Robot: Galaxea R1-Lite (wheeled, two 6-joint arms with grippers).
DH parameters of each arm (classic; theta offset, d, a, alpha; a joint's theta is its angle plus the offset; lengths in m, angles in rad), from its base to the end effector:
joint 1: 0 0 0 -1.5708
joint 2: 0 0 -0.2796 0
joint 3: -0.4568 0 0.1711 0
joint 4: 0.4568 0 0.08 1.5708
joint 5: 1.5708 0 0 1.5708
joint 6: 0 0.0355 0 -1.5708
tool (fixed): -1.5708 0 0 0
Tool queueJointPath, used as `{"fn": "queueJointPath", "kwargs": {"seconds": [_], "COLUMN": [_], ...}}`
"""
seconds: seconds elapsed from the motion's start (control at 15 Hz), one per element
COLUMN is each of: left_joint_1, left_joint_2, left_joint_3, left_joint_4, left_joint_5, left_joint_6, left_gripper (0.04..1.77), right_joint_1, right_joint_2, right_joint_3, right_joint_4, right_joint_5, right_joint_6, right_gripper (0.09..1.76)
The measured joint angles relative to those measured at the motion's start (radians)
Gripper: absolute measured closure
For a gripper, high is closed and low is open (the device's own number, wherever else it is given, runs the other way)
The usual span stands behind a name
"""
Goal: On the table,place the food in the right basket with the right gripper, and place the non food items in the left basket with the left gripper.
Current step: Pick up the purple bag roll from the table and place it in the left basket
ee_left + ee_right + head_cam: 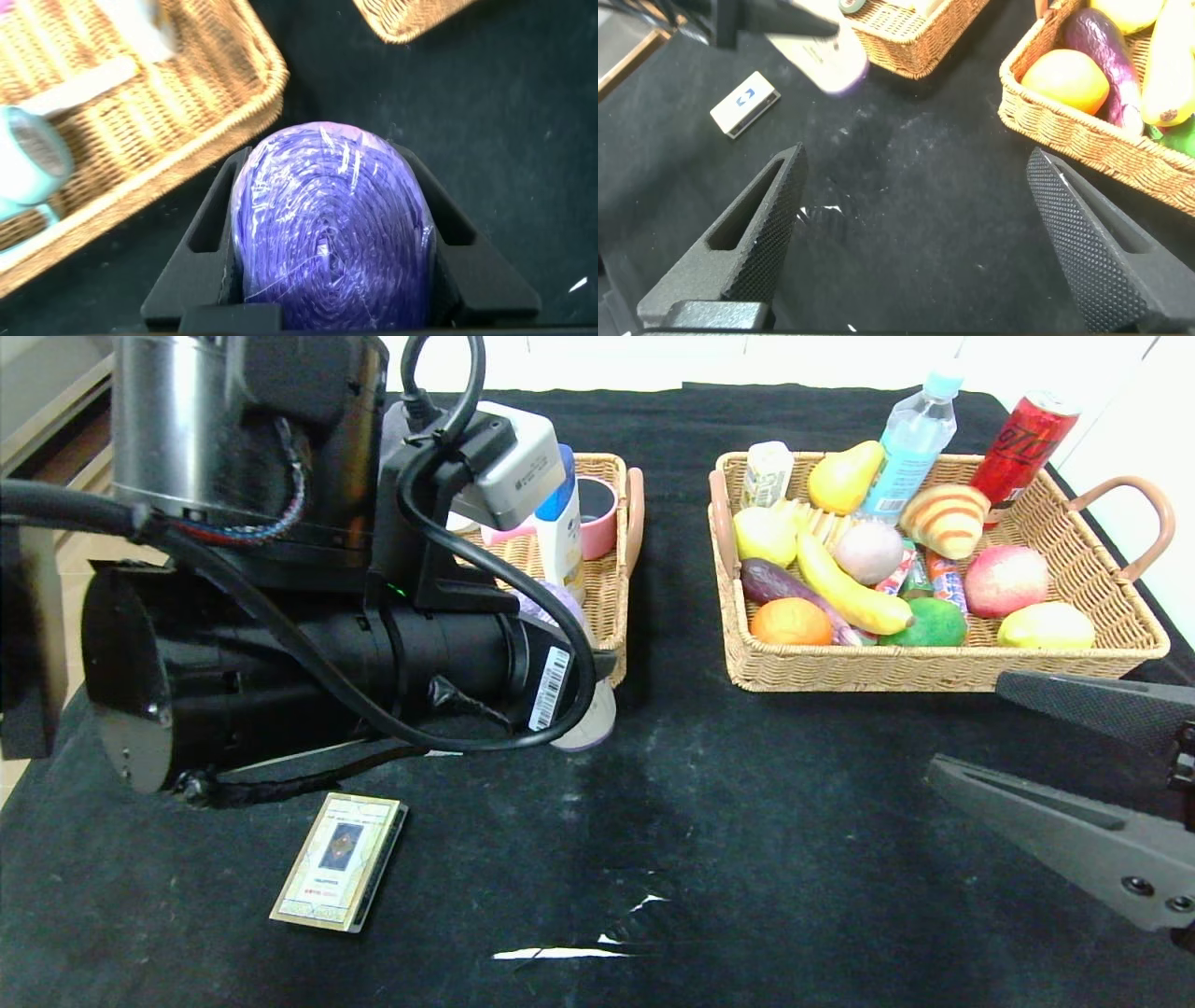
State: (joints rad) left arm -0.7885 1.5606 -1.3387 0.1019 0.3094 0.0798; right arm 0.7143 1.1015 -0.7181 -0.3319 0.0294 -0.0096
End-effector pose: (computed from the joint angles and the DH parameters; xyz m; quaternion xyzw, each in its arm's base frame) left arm 0.1990 -0.1849 0.2832 0.1223 0.1281 -0.2395 0.9546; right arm 0.1198 0.1053 0.2560 -0.0131 0.0225 0.3633 0.9313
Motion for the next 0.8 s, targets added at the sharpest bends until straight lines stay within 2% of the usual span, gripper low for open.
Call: {"fn": "queueJointPath", "kwargs": {"seconds": [0.2,0.47,0.8], "left_joint_1": [0.032,0.113,0.216], "left_joint_2": [-0.015,-0.012,0.043], "left_joint_3": [-0.011,-0.045,-0.078], "left_joint_4": [-0.001,-0.005,-0.188], "left_joint_5": [0.001,0.0,-0.016], "left_joint_6": [0.002,0.007,0.011], "left_gripper": [0.87,0.87,0.87], "right_joint_1": [0.0,0.0,0.001], "right_joint_2": [0.0,-0.001,-0.001], "right_joint_3": [0.0,0.0,0.001], "right_joint_4": [0.0,0.0,0.0], "right_joint_5": [0.001,0.001,0.001], "right_joint_6": [-0.003,-0.004,-0.004], "right_gripper": [0.14,0.14,0.14]}}
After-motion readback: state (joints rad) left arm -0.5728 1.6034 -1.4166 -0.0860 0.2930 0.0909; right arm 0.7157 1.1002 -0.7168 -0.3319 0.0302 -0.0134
